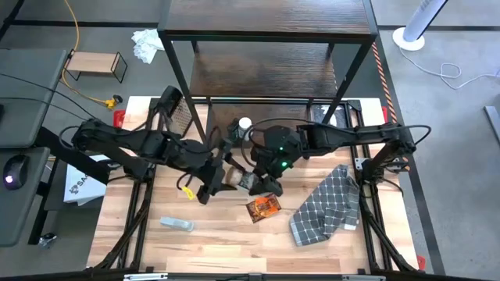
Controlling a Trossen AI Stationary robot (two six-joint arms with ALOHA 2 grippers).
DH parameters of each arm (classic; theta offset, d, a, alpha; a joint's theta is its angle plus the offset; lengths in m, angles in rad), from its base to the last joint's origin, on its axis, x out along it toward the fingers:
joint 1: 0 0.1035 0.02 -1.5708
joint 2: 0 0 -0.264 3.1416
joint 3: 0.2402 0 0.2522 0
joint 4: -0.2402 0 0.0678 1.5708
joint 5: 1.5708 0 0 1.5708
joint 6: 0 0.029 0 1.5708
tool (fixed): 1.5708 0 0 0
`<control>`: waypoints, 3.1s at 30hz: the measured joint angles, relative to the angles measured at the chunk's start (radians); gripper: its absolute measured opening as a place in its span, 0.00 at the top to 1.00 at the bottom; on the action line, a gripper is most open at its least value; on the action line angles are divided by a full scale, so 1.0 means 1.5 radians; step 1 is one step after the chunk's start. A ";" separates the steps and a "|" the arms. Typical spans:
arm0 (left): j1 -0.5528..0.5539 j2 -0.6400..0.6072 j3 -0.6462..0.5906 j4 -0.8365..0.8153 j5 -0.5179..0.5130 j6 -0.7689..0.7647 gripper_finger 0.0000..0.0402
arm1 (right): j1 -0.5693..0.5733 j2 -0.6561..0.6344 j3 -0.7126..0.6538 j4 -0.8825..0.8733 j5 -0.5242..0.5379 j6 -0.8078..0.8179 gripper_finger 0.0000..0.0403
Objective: Shelf spices
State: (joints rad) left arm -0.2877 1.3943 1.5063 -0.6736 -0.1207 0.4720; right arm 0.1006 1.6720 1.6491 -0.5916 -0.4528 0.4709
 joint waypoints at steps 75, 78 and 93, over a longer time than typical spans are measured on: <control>0.116 0.039 0.055 -0.134 -0.060 -0.203 0.34 | 0.081 0.034 0.131 -0.177 0.546 -0.067 0.12; 0.120 0.040 0.055 -0.131 -0.063 -0.141 0.34 | 0.088 0.046 0.131 -0.168 0.522 -0.128 0.10; 0.120 0.080 0.056 -0.057 -0.048 -0.085 0.34 | 0.090 0.061 0.131 -0.200 0.663 -0.234 0.10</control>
State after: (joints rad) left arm -0.1078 1.5138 1.5902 -0.7592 -0.1928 0.3450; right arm 0.2364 1.7638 1.8458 -0.8913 0.5421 0.1198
